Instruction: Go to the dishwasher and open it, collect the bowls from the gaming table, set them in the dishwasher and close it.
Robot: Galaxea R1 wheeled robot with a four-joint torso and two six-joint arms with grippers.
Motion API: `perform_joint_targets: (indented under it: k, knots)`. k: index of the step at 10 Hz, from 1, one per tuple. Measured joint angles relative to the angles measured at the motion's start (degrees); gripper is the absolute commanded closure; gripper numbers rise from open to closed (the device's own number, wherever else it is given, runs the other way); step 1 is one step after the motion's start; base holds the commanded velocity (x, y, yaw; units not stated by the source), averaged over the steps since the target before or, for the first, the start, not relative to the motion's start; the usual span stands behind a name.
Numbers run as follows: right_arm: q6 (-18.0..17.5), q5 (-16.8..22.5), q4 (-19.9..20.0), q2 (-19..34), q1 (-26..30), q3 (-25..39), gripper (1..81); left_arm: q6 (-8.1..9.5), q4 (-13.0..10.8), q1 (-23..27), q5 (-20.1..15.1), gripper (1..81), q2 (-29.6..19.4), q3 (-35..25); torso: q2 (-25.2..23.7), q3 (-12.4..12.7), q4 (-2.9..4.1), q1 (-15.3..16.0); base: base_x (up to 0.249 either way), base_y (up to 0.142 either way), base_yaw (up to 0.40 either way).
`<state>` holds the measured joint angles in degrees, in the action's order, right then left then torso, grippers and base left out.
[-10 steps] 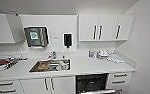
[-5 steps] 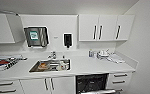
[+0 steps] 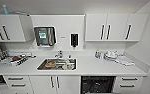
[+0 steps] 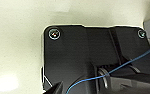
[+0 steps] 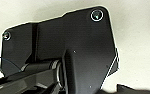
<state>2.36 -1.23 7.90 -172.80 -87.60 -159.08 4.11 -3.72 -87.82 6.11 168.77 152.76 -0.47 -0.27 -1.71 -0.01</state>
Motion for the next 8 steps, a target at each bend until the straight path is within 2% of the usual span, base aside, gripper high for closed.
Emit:
perform_joint_targets:
  k: [2,5,8]
  knots:
    - [0.0,-0.44,0.0,-0.35,0.3,-0.1,1.0,-0.06,-0.02,-0.32,0.41,1.0,0.34,0.44,0.0,0.0,0.0,0.0,0.0,0.0,0.373]
    - [2.43,0.39,-1.87,-0.68,-0.21,-0.05,1.0,-2.38,-0.13,-0.51,1.49,1.0,0.85,2.67,0.0,0.0,0.0,0.0,0.0,0.0,0.374]
    - [2.78,0.66,-2.43,0.39,-0.49,1.91,1.0,-2.4,-0.16,-0.51,2.84,1.0,-0.68,0.38,0.0,0.0,0.0,0.0,0.0,0.0,0.375]
